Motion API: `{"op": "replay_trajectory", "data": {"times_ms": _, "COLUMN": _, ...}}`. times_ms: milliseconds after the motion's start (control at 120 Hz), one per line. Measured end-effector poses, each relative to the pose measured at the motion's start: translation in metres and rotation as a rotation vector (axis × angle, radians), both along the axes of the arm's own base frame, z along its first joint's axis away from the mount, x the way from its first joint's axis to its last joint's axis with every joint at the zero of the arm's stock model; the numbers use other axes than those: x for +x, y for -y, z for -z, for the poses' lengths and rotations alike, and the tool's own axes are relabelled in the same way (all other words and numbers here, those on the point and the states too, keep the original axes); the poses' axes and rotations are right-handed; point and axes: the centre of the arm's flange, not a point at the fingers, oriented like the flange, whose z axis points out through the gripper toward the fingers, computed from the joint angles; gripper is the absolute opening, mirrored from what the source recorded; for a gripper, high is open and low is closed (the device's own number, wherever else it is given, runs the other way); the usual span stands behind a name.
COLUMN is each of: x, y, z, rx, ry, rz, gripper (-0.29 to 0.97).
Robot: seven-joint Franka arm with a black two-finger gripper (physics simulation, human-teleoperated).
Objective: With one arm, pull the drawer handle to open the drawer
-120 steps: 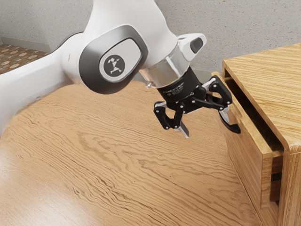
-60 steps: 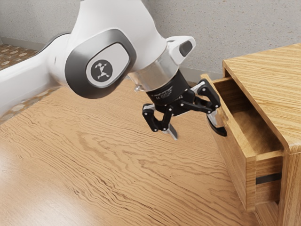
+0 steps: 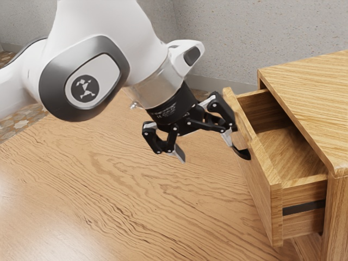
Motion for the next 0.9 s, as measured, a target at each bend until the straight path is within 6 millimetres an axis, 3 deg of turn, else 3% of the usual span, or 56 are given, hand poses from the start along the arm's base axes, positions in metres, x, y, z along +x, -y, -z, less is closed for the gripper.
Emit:
{"op": "replay_trajectory", "data": {"times_ms": 217, "x": 0.001, "y": 0.007, "z": -0.003, "rx": -0.006, "ry": 0.023, "rz": 0.012, "gripper": 0.68}}
{"op": "replay_trajectory", "data": {"times_ms": 675, "x": 0.012, "y": -0.001, "z": 0.02, "rx": 0.03, "ry": 0.032, "rz": -0.007, "gripper": 0.68}}
{"op": "replay_trajectory", "data": {"times_ms": 900, "x": 0.005, "y": -0.022, "z": 0.015, "rx": 0.038, "ry": 0.042, "rz": -0.041, "gripper": 0.68}}
